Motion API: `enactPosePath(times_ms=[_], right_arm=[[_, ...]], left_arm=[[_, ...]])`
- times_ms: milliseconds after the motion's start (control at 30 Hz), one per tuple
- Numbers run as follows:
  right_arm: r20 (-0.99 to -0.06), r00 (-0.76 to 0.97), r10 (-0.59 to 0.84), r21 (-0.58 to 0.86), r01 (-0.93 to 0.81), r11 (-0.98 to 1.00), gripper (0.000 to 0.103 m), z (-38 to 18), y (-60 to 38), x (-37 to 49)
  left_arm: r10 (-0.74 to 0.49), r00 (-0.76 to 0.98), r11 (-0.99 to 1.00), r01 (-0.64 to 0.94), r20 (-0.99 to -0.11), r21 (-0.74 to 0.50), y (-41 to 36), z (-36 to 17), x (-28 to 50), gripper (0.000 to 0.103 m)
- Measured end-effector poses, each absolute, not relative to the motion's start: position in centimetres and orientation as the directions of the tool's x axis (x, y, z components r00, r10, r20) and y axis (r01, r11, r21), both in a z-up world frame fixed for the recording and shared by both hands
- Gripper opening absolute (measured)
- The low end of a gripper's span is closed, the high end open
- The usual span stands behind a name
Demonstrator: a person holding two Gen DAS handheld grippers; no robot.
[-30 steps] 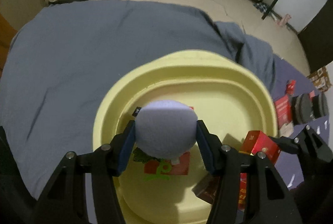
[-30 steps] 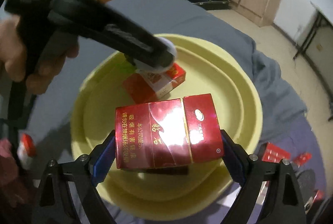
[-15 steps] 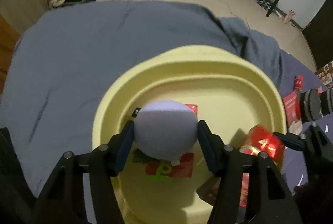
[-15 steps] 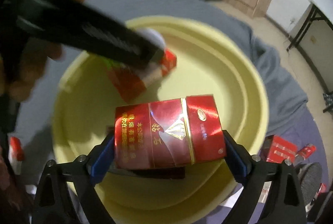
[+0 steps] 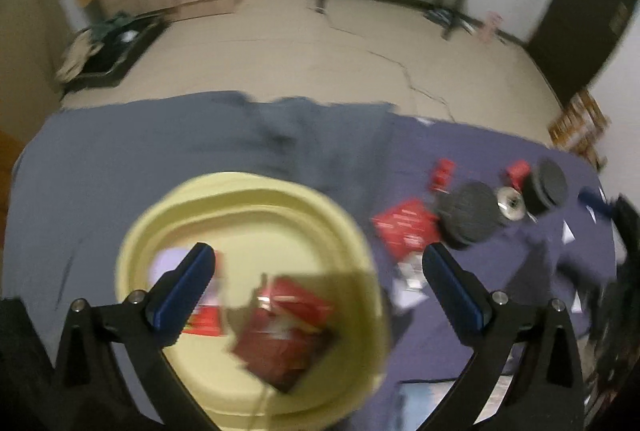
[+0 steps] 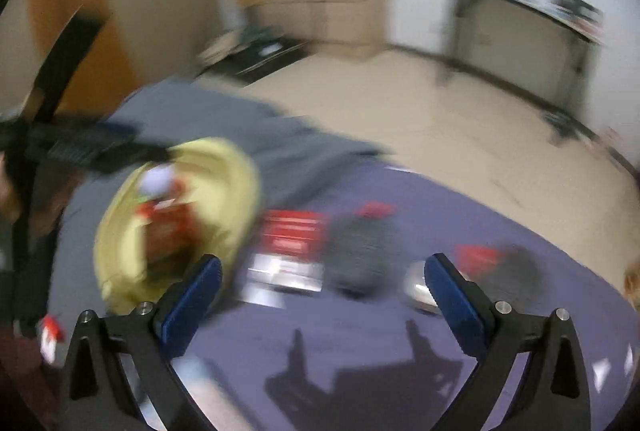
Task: Organize rigid objects
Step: 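Place the lavender ball and red pack into the yellow tray with both tools, then grasp a red pack with the left tool while the right tool grasps a black foam disc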
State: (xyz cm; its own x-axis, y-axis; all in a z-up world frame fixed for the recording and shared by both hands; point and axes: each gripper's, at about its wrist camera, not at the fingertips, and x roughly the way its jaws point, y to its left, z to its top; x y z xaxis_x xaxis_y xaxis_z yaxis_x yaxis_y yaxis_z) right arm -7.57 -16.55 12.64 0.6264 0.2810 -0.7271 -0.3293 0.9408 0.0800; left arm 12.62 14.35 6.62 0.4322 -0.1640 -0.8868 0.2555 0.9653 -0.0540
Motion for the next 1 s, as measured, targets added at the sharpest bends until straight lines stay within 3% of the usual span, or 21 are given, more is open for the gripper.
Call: enactPosePath(times_ms=[200,433,567,667,700,733,767,867,1000], right_arm=[[-0.795,0.586,0.154,0.125,-0.09,0.988,0.103,8.0,-26.7,-6.9],[-0.795,0.585,0.163,0.164,-0.052,0.985,0.103,6.3,-27.8,-4.8],[-0.797,0.585,0.149,0.132,-0.071,0.989,0.103,5.7,-26.8,-3.1],[-0.809,0.572,0.135,0.117,-0.069,0.991,0.103,5.0,-26.2,-2.3],[-0.811,0.567,0.143,0.127,-0.068,0.99,0.103,4.8,-26.1,-2.0],[-0.81,0.566,0.153,0.139,-0.068,0.988,0.103,4.6,-26.2,-1.7],[-0.81,0.567,0.15,0.138,-0.064,0.988,0.103,4.6,-26.2,-1.5],[-0.806,0.572,0.15,0.14,-0.063,0.988,0.101,4.5,-26.7,-0.8],[-0.803,0.572,0.166,0.151,-0.073,0.986,0.082,4.4,-27.1,-0.3]], left_arm=[[-0.166,0.313,0.919,0.394,-0.935,-0.031,5.5,2.2,12.5,0.103],[-0.099,0.266,0.912,0.409,-0.959,0.019,1.0,-2.4,11.9,0.103],[-0.023,0.229,0.945,0.322,-0.973,0.054,1.1,-4.8,12.7,0.101],[-0.077,0.225,0.971,0.24,-0.971,-0.021,2.1,-5.5,13.0,0.1],[-0.077,0.242,0.97,0.243,-0.967,-0.016,2.0,-5.4,13.0,0.098],[-0.076,0.25,0.968,0.253,-0.965,-0.011,1.8,-5.4,13.1,0.079],[-0.086,0.247,0.964,0.266,-0.965,-0.018,1.5,-5.6,13.2,0.067],[-0.121,0.202,0.972,0.224,-0.972,-0.074,2.0,-6.8,14.0,0.066],[-0.144,0.222,0.968,0.232,-0.964,-0.091,2.5,-6.5,13.3,0.064]])
